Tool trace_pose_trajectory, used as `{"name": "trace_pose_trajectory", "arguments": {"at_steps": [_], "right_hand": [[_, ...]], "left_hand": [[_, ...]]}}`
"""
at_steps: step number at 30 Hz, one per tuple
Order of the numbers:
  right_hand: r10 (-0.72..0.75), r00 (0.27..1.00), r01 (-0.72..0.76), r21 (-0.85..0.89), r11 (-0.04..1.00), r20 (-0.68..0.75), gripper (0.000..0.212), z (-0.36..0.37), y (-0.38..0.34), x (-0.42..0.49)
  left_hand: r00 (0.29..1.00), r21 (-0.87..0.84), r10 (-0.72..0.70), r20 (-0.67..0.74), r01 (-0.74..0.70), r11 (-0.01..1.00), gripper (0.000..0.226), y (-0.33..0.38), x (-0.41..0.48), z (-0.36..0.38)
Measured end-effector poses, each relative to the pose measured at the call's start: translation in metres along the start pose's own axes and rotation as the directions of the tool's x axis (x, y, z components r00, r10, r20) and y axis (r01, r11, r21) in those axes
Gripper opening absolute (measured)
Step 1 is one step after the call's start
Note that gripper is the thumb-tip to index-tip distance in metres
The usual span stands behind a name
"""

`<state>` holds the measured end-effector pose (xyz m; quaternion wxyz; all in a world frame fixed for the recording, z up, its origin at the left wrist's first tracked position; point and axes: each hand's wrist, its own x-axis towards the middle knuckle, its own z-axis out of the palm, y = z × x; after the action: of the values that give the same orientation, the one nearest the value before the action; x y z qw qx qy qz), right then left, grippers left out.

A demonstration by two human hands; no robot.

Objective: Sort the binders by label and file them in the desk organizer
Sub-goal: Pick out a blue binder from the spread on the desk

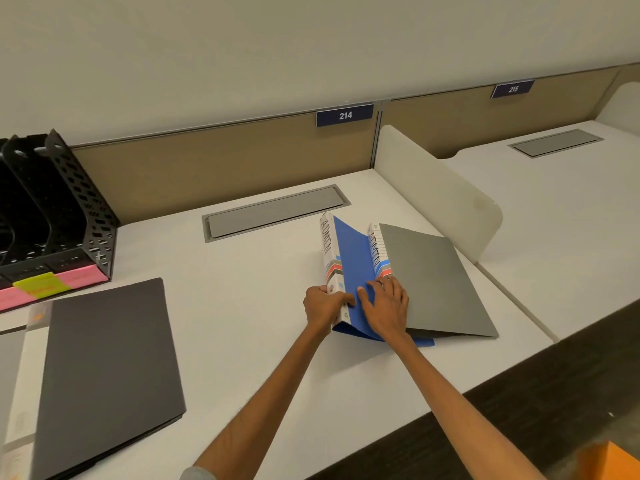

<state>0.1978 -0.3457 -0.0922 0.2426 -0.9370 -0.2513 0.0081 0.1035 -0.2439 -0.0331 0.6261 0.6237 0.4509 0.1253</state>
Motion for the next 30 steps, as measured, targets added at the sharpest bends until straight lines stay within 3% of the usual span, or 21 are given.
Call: {"name": "trace_pose_trajectory", "arguments": {"at_steps": [7,11,16,21,28,30], "right_hand": [[0.018,0.999,-0.013,0.099,0.995,-0.046,0.043,-0.017,-0.006,0.009],[0.129,0.989,-0.141,0.237,0.961,0.066,0.044,-0.019,-0.018,0.009],[0.187,0.962,-0.252,0.392,0.885,0.196,0.054,-0.019,-0.043,0.007],[0.230,0.961,-0.276,0.620,0.734,0.156,0.053,-0.022,-0.072,0.008],[0.277,0.932,-0.361,0.567,0.740,0.231,0.081,-0.027,-0.104,0.009],[0.280,0.927,-0.373,0.540,0.755,0.249,0.072,-0.024,-0.115,0.007]], "left_hand": [[0.993,-0.002,0.091,-0.076,-0.091,0.996,0.039,0.031,-0.013,-0.007],[0.982,-0.016,0.152,-0.115,-0.155,0.988,0.044,0.045,-0.017,-0.027],[0.969,-0.049,0.200,-0.146,-0.209,0.977,0.049,0.055,-0.020,-0.055],[0.963,-0.075,0.231,-0.137,-0.243,0.967,0.047,0.063,-0.022,-0.082],[0.948,-0.085,0.276,-0.159,-0.291,0.953,0.048,0.071,-0.019,-0.125],[0.939,-0.080,0.300,-0.168,-0.316,0.945,0.051,0.076,-0.020,-0.134]]}}
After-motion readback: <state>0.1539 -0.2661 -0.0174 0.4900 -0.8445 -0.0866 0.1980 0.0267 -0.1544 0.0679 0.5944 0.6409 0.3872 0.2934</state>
